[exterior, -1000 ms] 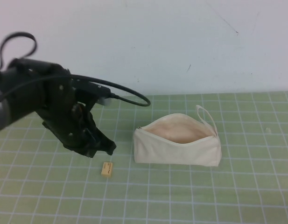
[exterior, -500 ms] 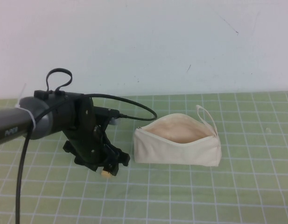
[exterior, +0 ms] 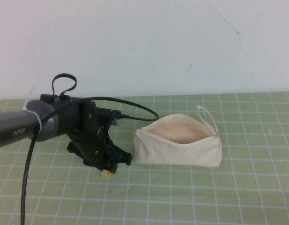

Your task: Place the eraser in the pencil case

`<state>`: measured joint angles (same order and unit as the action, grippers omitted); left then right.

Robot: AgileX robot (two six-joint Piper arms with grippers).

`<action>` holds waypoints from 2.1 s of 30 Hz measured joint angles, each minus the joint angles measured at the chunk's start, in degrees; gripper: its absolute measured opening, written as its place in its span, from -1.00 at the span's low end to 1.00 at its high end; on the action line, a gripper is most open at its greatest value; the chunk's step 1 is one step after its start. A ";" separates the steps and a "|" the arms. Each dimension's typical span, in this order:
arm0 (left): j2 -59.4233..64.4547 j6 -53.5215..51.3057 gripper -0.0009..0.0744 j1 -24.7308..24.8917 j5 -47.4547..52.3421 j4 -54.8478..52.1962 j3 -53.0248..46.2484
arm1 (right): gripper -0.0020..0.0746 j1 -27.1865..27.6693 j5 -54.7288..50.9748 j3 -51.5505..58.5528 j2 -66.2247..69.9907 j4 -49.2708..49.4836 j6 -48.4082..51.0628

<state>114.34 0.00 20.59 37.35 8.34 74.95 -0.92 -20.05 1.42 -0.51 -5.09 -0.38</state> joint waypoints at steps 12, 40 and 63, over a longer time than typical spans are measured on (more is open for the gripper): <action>-9.34 0.00 -0.49 0.00 1.89 0.00 0.14 | -0.95 0.00 0.00 0.00 0.00 0.00 0.00; -7.22 -42.25 -0.35 9.29 -21.99 48.07 1.61 | -0.95 0.00 0.00 0.00 0.00 0.00 0.00; -36.46 -31.13 -0.96 2.26 -2.71 24.59 -5.38 | -0.95 0.00 0.00 0.00 0.00 0.00 0.00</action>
<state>77.88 -31.13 22.84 34.64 32.93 69.57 -0.92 -20.05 1.42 -0.51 -5.09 -0.38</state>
